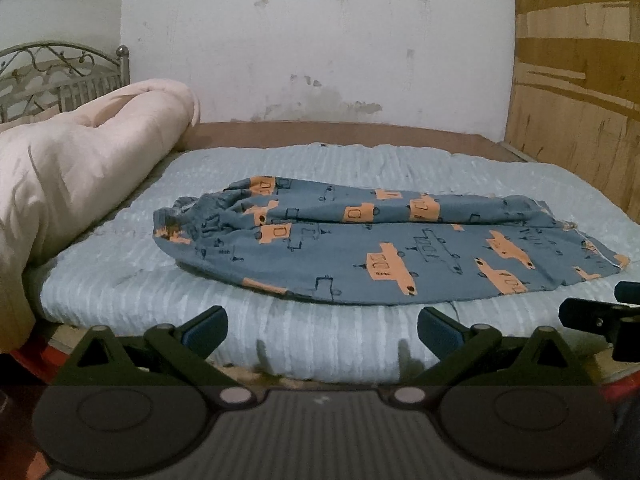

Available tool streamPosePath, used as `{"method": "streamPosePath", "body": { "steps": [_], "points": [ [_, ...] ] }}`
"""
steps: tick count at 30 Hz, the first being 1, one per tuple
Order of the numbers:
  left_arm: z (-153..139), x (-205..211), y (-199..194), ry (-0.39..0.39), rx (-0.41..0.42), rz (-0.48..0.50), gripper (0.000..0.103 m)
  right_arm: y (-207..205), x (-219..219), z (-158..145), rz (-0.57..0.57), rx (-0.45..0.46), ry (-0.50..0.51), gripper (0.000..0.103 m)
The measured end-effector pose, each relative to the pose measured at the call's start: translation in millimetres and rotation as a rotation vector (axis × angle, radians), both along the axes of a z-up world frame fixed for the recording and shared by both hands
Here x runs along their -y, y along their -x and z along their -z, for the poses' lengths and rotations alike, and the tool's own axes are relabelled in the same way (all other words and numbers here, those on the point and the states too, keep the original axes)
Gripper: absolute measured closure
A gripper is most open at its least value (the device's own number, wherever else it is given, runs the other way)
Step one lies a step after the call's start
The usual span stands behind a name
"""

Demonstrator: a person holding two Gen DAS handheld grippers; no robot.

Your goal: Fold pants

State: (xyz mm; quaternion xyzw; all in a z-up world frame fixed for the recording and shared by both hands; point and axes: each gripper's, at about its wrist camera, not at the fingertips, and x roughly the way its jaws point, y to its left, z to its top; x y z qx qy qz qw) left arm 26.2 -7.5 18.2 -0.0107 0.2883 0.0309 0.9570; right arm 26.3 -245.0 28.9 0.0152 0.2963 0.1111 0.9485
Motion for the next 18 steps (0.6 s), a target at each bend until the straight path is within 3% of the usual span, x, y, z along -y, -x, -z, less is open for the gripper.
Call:
{"method": "streamPosePath", "body": {
  "steps": [18],
  "points": [
    [-13, 0, -58, -0.065, -0.061, 0.006, 0.000, -55, 8, 2, -0.018, -0.028, -0.007, 0.001]
  ]
}}
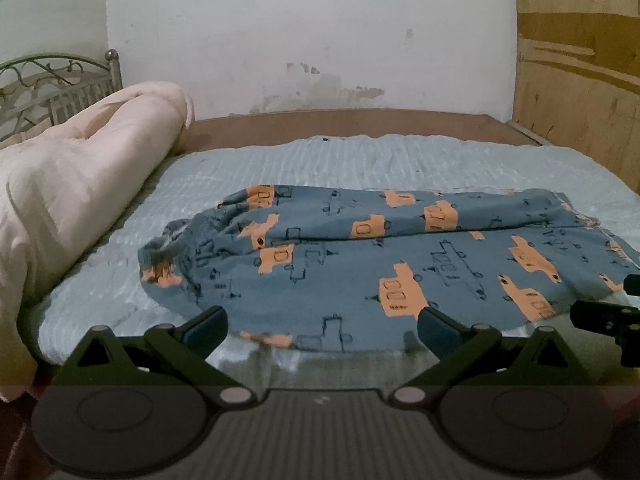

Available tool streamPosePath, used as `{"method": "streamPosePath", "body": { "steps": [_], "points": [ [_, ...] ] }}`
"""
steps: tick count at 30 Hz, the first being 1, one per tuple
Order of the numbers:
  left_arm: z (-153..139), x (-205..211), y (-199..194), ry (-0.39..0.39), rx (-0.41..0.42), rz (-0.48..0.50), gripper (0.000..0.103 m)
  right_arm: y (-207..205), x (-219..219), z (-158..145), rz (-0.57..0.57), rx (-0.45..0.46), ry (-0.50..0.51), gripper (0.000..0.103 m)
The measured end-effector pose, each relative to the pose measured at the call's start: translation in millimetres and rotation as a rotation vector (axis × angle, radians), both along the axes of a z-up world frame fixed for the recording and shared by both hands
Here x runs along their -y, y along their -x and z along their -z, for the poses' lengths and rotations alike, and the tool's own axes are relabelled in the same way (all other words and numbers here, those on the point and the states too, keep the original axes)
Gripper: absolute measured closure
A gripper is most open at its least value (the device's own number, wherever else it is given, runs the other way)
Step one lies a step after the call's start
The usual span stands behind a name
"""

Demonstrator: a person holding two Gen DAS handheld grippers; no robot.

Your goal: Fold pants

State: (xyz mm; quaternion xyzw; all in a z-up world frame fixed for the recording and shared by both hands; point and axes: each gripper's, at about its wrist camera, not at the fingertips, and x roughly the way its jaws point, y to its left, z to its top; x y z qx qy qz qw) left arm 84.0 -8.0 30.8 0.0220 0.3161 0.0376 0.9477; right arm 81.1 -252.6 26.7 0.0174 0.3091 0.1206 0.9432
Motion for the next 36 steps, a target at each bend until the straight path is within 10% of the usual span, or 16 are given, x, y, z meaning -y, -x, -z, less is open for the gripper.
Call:
{"method": "streamPosePath", "body": {
  "steps": [16, 22, 30, 36],
  "points": [
    [-36, -62, -119, -0.177, 0.015, 0.011, 0.000, -126, 27, -13, -0.385, 0.246, -0.007, 0.001],
    [-17, -91, -201, -0.298, -0.088, 0.047, 0.000, -219, 20, -4, -0.490, 0.158, 0.121, 0.001],
    [20, -116, -298, -0.199, -0.126, 0.229, 0.000, -305, 8, 15, -0.615, 0.063, 0.134, 0.001],
    [55, -113, -341, -0.265, -0.251, 0.320, 0.004, -340, -4, 39, -0.706, -0.097, 0.168, 0.021]
  ]
}}
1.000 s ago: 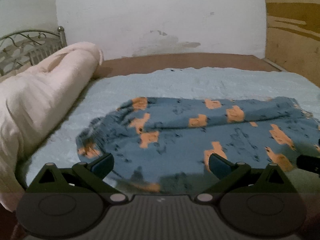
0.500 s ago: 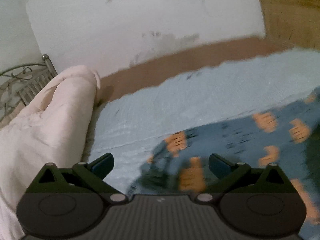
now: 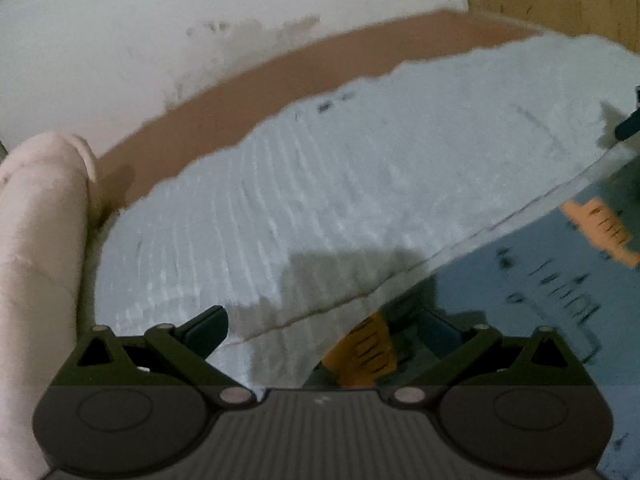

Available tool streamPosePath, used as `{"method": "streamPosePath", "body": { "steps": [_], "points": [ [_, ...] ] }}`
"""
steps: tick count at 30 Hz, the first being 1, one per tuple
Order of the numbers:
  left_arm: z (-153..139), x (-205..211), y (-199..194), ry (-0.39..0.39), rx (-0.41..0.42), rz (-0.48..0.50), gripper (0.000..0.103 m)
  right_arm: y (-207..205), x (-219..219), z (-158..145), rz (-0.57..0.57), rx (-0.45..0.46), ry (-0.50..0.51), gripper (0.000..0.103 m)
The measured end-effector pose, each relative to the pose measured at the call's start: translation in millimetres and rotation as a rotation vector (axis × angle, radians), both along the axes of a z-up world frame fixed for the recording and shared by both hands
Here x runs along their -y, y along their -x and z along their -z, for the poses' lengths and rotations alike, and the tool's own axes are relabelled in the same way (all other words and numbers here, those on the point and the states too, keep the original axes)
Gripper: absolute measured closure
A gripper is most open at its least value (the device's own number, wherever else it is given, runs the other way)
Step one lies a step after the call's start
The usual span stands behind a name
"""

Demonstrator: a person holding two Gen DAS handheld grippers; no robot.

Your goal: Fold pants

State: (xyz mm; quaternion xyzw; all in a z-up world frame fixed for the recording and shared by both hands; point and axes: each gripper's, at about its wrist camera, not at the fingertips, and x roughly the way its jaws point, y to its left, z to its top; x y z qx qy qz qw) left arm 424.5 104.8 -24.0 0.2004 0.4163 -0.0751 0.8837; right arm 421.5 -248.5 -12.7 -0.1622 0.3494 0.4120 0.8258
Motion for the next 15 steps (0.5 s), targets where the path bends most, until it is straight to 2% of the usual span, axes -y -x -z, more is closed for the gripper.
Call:
{"method": "streamPosePath", "body": {
  "steps": [3, 4, 7, 8, 9, 10, 11, 12, 13, 15],
  "points": [
    [7, -12, -7, 0.053, -0.060, -0.022, 0.016, -6, 0, 6, -0.020, -0.024, 0.004, 0.026],
    [9, -15, -8, 0.077, -0.077, -0.025, 0.017, -9, 0, 9, -0.014, -0.038, 0.006, 0.032],
    [11, -20, -6, 0.114, -0.118, 0.001, 0.038, -17, -3, 17, -0.009, -0.091, 0.033, 0.050],
    [13, -19, -5, 0.125, -0.139, 0.017, 0.058, -19, -4, 18, -0.009, -0.112, 0.043, 0.052],
    [13, -18, -6, 0.130, -0.153, 0.026, 0.085, -19, -5, 18, -0.011, -0.126, 0.047, 0.055],
    [14, -15, -5, 0.134, -0.158, 0.027, 0.091, -19, -6, 17, -0.017, -0.135, 0.050, 0.064],
    [13, -13, -4, 0.128, -0.152, 0.016, 0.095, -18, -8, 16, -0.021, -0.136, 0.060, 0.077],
    [12, -11, -2, 0.116, -0.137, -0.007, 0.100, -17, -10, 15, -0.017, -0.126, 0.087, 0.085],
    [10, -9, 1, 0.111, -0.119, -0.028, 0.101, -15, -14, 14, -0.018, -0.111, 0.114, 0.100],
    [2, -9, 5, 0.129, -0.080, -0.043, 0.103, -11, -23, 9, -0.031, -0.072, 0.158, 0.102]
  ]
}}
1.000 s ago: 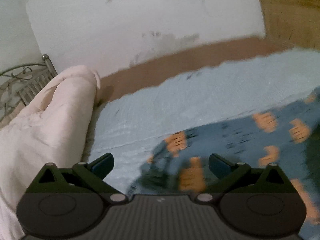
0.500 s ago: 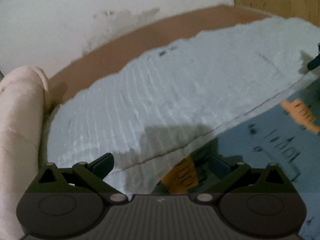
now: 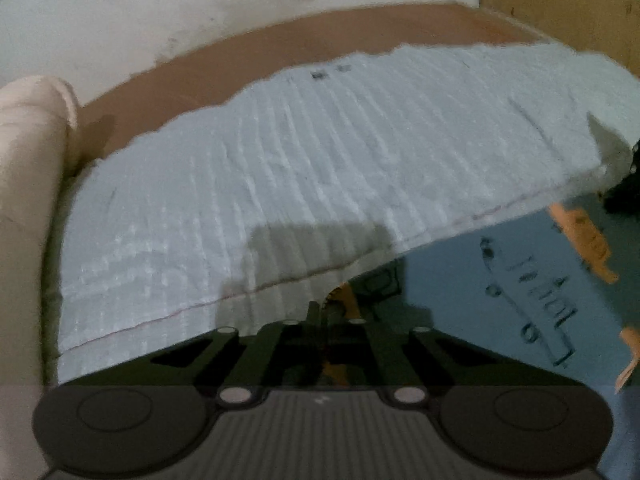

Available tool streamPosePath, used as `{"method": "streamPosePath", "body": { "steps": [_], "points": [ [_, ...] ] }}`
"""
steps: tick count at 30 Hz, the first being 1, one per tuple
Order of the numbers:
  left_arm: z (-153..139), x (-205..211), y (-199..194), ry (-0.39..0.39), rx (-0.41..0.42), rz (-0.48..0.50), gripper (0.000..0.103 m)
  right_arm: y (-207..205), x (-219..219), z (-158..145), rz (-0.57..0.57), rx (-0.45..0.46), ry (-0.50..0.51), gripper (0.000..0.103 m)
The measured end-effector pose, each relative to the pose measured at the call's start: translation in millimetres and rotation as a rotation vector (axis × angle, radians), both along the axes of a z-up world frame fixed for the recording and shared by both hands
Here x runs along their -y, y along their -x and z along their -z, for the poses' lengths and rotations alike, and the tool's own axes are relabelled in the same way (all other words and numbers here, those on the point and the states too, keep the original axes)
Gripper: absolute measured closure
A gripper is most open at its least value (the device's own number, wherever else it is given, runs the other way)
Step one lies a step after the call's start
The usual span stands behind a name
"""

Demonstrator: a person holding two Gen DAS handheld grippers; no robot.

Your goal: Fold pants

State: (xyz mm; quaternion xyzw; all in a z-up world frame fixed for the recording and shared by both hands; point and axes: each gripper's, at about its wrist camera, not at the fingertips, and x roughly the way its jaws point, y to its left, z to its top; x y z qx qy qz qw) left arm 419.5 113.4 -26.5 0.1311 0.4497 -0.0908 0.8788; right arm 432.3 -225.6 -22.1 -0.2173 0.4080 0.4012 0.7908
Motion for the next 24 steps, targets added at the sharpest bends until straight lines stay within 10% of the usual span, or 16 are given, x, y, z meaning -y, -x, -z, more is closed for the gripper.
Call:
{"method": "streamPosePath", "body": {
  "steps": [11, 24],
  "points": [
    [-39, -21, 4, -0.087, 0.181, -0.178, 0.103, -21, -70, -40, 0.076, 0.434, 0.108, 0.103],
    [9, -62, -30, 0.029, 0.026, -0.249, 0.095, -73, -97, 18, 0.084, 0.248, 0.077, 0.099]
  ]
}}
